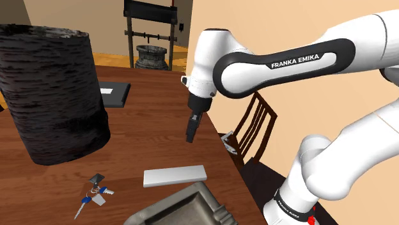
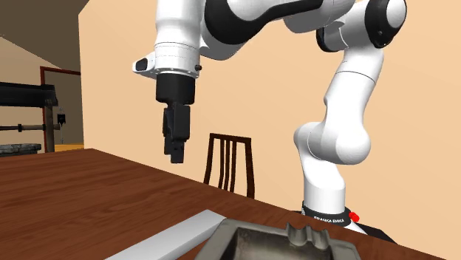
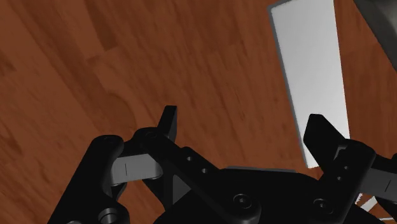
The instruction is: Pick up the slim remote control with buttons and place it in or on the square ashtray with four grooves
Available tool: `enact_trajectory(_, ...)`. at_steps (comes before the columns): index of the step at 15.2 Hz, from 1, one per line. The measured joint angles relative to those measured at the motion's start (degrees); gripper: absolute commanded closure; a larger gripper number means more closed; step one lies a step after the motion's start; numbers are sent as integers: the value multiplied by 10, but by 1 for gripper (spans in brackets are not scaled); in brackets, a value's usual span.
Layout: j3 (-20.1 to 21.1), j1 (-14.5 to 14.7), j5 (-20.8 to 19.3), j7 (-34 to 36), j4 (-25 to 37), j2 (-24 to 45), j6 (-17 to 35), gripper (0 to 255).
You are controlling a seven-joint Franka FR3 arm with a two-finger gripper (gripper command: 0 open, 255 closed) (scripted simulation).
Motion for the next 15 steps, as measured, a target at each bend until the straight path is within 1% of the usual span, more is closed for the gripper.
enact_trajectory(4,39,28,0,4,-8,39,35,0)
enact_trajectory(8,73,49,-10,2,-8,88,69,0)
enact_trajectory(10,82,53,-15,5,-3,107,80,0)
enact_trajectory(15,88,52,-22,8,-24,131,122,0)
